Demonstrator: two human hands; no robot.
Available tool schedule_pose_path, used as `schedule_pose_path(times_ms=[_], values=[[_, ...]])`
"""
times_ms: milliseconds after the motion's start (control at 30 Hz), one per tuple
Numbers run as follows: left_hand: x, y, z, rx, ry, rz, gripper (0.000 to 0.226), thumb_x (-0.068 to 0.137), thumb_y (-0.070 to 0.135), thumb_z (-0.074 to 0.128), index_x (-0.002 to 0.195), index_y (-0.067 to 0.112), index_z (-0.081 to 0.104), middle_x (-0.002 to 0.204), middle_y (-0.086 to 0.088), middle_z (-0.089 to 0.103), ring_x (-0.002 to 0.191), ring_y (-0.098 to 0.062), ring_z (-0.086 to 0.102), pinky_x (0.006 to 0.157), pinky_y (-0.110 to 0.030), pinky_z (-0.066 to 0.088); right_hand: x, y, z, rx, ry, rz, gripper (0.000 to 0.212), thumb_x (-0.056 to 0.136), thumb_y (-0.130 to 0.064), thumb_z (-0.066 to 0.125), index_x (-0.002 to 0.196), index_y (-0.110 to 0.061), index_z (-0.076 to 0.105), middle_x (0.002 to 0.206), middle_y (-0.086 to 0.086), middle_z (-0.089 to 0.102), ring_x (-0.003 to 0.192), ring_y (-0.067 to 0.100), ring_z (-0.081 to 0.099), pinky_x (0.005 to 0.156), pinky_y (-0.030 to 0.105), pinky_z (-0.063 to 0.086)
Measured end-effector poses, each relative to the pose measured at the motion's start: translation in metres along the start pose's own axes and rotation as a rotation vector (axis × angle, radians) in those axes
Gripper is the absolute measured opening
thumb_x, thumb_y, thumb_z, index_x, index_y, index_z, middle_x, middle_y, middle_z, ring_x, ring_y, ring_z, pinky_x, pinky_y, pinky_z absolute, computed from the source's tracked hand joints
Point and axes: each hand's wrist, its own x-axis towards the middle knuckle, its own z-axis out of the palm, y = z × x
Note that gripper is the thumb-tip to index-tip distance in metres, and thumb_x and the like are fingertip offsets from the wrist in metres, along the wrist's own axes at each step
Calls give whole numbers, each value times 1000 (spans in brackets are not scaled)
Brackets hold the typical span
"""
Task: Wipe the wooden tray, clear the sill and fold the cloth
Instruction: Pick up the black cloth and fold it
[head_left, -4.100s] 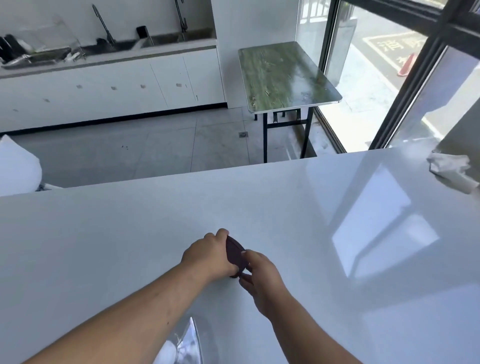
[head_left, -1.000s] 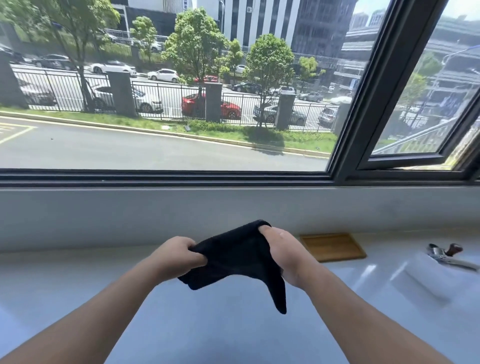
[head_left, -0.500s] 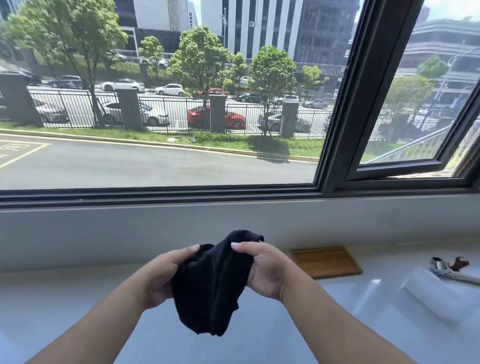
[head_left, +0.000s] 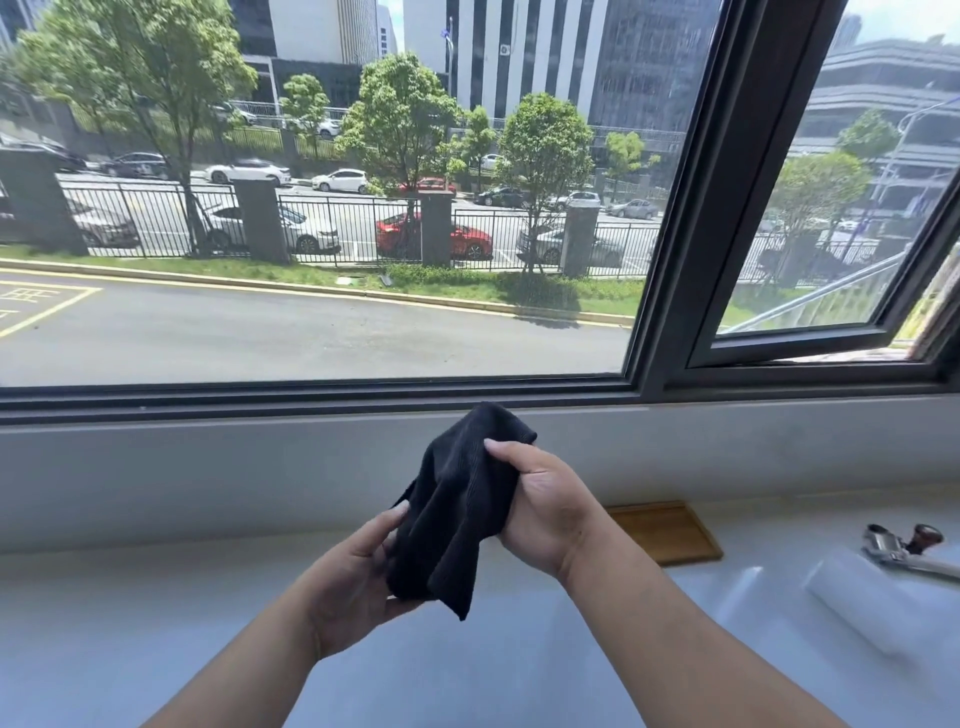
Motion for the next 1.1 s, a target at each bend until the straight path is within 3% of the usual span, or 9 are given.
schedule_pose_path(times_ms=[67,167,300,467,567,633,733,867,1100], values=[[4,8,-4,-14,106,53,47,88,43,75,126,16,76,107,-7,79,88,-22,77,82,-44,57,0,-5,-14,-4,61,-14,37,99,-12,51,131,3,61,120,27,67,103,39,68,86,48,56],[5,23,-9,-8,269,116,23,94,34,62,95,16,77,78,-3,70,63,-19,68,71,-39,48,0,-6,-37,-73,196,8,37,93,-1,50,128,1,60,110,27,67,91,39,68,83,50,55],[-1,37,-18,52,260,82,25,96,37,59,96,20,77,82,-4,63,68,-21,63,78,-38,51,-2,0,-49,-52,206,50,42,91,0,49,131,-2,62,109,23,66,90,37,67,84,49,55],[1,27,-15,91,158,-127,33,100,41,60,113,16,77,97,-3,79,74,-21,74,74,-38,52,6,1,-32,14,46,66,62,85,-2,50,146,7,48,121,28,65,106,42,64,100,53,47],[-1,27,-14,30,158,-70,34,101,37,58,97,20,87,109,-5,81,84,-22,78,79,-40,48,6,-6,-27,-15,-25,50,62,85,3,48,147,0,48,119,24,68,99,39,70,87,49,56],[1,30,-18,-74,274,72,28,99,24,62,81,20,84,96,-5,76,74,-23,73,75,-39,47,4,-12,-32,-82,16,49,54,88,4,48,141,-9,53,114,20,70,90,36,70,73,43,57],[1,36,-25,-153,420,219,11,97,6,64,101,16,67,85,-6,67,62,-18,65,59,-32,54,2,-18,-46,-255,173,95,44,93,4,48,131,-16,57,105,20,70,78,34,68,66,42,53],[-8,41,-27,-101,353,172,41,94,-6,63,124,21,65,106,-16,78,64,-23,71,50,-32,59,-1,-15,-56,-295,243,147,47,92,6,47,132,-18,58,111,22,68,82,36,66,69,42,54],[-13,40,-21,-87,352,143,37,96,11,69,132,16,62,85,-8,72,61,-21,67,54,-31,54,5,-22,-52,-200,173,72,40,92,8,43,123,-12,59,98,18,69,77,32,67,69,42,56]])
